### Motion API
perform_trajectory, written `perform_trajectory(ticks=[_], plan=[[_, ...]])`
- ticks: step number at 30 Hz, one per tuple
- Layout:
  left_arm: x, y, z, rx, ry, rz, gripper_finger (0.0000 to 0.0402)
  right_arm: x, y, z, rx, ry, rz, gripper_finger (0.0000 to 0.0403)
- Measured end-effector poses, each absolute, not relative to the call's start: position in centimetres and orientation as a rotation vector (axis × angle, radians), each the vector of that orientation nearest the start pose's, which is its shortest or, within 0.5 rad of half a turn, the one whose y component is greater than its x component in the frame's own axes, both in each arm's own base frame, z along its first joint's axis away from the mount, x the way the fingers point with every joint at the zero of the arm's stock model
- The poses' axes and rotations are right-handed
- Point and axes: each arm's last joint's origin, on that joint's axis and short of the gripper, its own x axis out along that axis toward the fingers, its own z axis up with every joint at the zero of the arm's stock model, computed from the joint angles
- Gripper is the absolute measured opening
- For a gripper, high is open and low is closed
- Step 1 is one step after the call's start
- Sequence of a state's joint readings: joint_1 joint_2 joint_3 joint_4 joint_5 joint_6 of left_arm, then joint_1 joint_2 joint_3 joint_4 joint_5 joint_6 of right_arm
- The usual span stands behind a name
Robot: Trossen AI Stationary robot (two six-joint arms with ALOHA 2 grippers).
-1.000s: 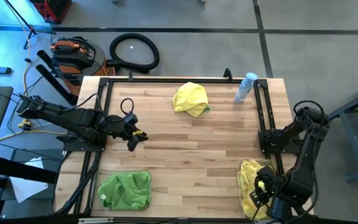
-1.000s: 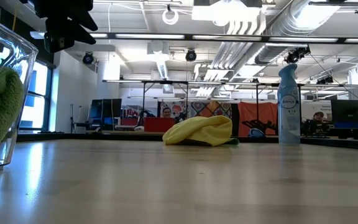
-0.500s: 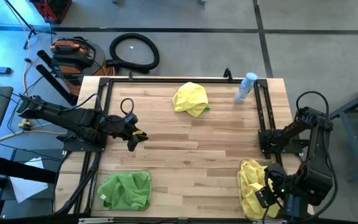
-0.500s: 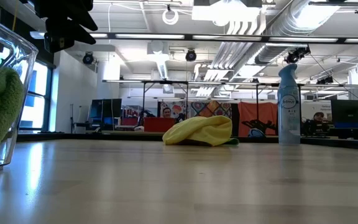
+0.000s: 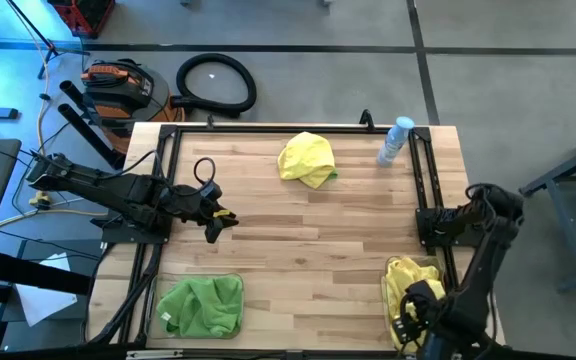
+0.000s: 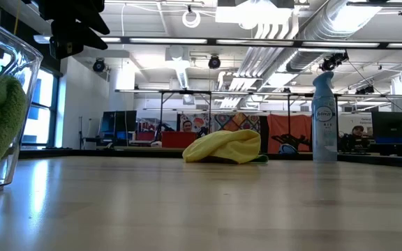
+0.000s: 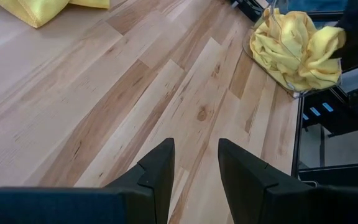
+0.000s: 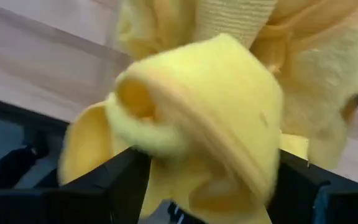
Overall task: Sort microfiber towel by color & place in baskets
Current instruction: Put the left yellow microfiber towel into the right transparent bin
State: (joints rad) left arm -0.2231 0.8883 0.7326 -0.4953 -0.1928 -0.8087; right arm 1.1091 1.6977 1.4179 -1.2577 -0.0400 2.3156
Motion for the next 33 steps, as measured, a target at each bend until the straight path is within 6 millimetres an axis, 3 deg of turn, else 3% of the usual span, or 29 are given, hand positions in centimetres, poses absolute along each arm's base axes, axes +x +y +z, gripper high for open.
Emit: perform_trajectory(ticks=[7, 13, 22, 33], plan=[[17.8, -3.5, 27.1, -0.656, 0.61, 0.224, 0.0113, 13.2, 27.2, 20.3, 0.978, 1.457, -0.929, 0.0261], [17.8, -3.5, 27.1, -0.673, 0.619, 0.21, 0.0113, 13.0, 26.7, 18.3, 0.992, 1.464, -0.916, 0.0261], [17.8, -3.6, 27.1, -0.666, 0.619, 0.208, 0.0113, 13.2, 27.1, 19.2, 0.999, 1.472, -0.894, 0.0261], [17.8, -3.5, 27.1, -0.64, 0.621, 0.2, 0.0113, 13.7, 27.9, 24.5, 0.987, 1.427, -0.909, 0.0261]])
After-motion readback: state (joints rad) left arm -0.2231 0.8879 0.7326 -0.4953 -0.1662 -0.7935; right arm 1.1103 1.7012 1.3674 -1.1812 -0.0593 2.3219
